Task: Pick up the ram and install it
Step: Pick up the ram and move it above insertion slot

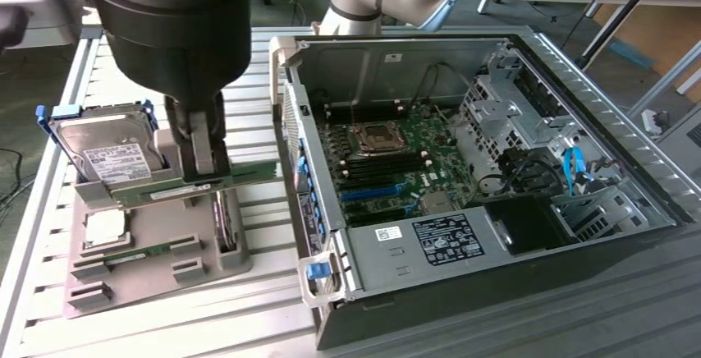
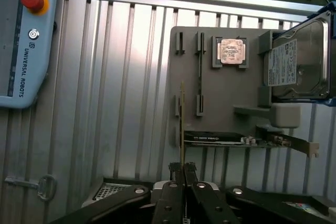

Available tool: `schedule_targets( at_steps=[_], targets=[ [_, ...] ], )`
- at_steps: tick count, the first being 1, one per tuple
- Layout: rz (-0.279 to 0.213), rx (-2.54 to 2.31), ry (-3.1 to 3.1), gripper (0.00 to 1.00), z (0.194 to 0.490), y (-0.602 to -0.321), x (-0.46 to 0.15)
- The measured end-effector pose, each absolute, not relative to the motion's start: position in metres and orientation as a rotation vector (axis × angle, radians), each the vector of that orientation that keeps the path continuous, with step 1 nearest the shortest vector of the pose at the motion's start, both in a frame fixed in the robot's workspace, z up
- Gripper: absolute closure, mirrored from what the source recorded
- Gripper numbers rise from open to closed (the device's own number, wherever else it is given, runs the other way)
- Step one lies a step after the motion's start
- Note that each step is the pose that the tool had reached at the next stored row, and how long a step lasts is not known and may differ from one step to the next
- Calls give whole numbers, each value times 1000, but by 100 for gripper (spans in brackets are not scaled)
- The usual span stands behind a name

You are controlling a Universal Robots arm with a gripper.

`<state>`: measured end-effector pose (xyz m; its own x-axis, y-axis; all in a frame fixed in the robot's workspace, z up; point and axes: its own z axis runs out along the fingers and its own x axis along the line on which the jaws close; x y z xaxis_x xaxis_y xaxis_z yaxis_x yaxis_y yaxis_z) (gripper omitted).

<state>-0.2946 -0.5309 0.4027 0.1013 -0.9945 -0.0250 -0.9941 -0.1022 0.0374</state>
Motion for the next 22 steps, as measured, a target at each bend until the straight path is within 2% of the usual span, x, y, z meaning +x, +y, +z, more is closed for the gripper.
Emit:
schedule_targets(
  at_steps=[22],
  targets=[
    [-70,2322,-2097,88,403,-531,-202]
  ],
)
